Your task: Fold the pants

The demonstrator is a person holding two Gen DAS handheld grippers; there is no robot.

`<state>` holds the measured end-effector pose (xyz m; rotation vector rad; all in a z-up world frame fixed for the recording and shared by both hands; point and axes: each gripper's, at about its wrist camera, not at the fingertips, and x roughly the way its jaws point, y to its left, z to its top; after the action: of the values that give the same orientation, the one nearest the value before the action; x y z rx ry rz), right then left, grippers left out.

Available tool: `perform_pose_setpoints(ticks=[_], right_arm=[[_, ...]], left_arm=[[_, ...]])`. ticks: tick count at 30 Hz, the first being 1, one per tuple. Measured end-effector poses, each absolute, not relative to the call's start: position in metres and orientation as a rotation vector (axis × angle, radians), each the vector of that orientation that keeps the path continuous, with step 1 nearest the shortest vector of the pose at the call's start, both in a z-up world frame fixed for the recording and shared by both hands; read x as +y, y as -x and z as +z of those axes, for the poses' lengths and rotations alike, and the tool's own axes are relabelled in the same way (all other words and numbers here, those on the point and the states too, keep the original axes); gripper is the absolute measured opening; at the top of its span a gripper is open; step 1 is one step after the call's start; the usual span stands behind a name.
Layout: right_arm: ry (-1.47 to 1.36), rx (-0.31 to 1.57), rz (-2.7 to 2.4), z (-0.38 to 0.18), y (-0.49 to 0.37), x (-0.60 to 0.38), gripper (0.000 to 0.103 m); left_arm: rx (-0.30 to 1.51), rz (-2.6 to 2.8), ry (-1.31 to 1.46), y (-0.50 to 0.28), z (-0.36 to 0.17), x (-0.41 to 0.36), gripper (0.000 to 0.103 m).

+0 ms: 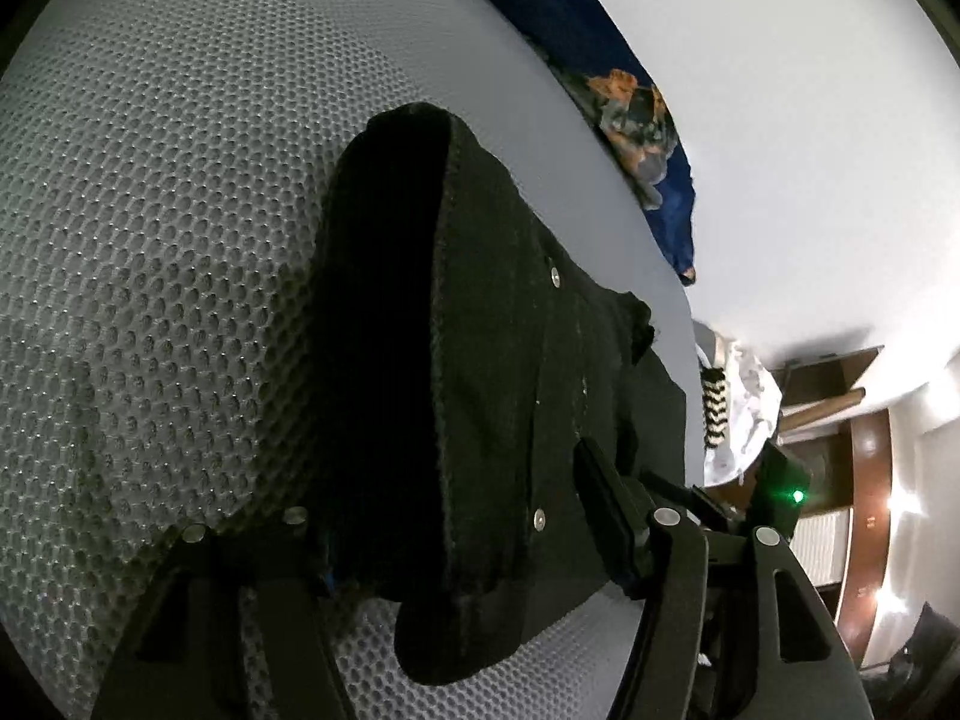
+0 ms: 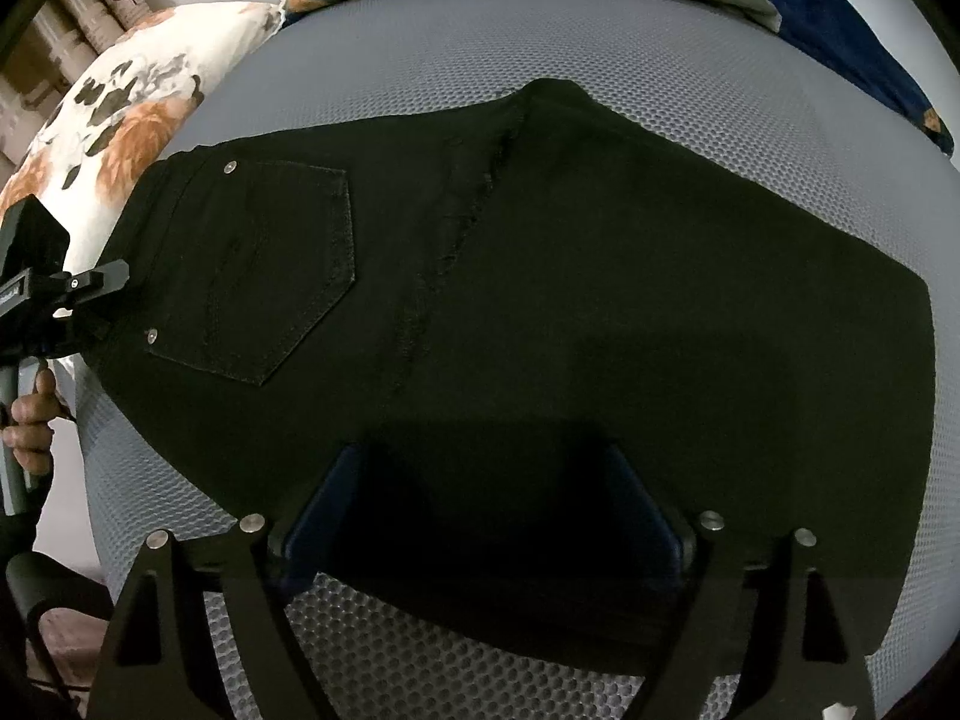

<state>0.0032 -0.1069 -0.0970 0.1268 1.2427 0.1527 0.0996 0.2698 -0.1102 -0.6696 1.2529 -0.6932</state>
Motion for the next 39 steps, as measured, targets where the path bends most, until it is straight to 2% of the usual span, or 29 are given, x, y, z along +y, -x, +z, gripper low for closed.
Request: perform_pose_setpoints(ticks=[2,4,10,14,18,27,39], right_arm=[[-0.133,1.239,0.157,-0.098,-0.001,-0.108,0.085],[-0.136,1.237,0.163,-0.098,0.0,-0.106,0.087],[-0.106,1.224,0.165,-0.097,0.005,-0.094,0.09],[-0.126,1.215,0.176,-0.096,0.007,-0.096,0.089],[-0.165,1.208,0.176,-0.091,0.007,-0.105,0.085],[-0.228,1.17,0.154,-0.072,0.021,-0.144,0.085],[-0.331,1.035,-0.016,-0.025,0.052,-0.256,0.085]], left_arm=[[1.259,-0.654,0.634,-0.1,-0.107,0.261,0.056],[1.273,-0.608,0.605,-0.102,-0.107,0.254,0.041],[1.307,-0.521,0.5,-0.104,-0.094,0.236,0.029],[1.269,-0.524,0.464,-0.102,-0.069,0.222,0.028],[1.217,-0.542,0.446,-0.095,-0.041,0.205,0.028],[1.133,-0.637,0.434,-0.086,0.008,0.162,0.027],[1.116,-0.814,0.334,-0.079,0.03,0.042,0.027]])
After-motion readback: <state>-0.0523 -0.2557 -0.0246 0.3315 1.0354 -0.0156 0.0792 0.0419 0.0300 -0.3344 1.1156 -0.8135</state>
